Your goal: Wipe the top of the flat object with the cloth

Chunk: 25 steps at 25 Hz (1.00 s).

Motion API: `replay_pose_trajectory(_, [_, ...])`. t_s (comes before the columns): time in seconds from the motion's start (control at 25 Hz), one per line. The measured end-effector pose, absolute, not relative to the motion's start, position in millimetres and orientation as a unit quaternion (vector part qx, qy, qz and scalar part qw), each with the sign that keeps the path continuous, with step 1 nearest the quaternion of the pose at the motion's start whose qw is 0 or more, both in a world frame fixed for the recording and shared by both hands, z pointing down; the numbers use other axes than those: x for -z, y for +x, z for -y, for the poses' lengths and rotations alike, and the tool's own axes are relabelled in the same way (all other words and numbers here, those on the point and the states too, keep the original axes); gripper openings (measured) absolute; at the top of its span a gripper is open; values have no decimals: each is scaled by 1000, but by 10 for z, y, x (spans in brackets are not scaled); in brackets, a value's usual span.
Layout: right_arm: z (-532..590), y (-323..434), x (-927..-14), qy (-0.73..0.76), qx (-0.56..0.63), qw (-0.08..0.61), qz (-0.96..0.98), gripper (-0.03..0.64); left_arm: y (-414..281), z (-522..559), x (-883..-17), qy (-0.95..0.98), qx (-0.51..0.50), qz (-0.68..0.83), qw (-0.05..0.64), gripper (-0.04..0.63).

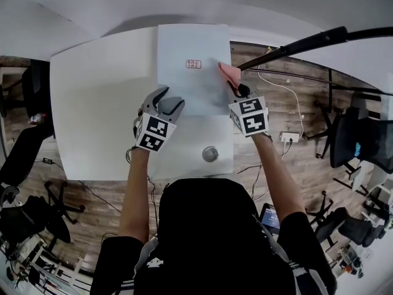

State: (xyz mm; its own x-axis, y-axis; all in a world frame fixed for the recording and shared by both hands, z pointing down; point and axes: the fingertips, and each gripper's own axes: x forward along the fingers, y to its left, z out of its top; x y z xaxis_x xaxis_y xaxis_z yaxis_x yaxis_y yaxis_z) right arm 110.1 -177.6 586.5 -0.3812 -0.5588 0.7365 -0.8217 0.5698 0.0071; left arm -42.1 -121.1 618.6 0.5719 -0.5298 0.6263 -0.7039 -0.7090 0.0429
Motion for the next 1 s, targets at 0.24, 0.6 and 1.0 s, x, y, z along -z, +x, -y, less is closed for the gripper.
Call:
replay_pose_trajectory(0.24, [1642,1080,-6056,411,-210,369,807,44,-419,1216,-6181,876,-297,352,144,241])
replay_pose_trajectory(0.6, [1664,995,-6030,409,-225,367,805,44,-421,1205,-6180,877,-295,352,144,241])
replay_pose_trajectory(1.0, [1770,503,-6096,367,-214,384,820,44,-415,1221,-6177,877,-293,352,143,241])
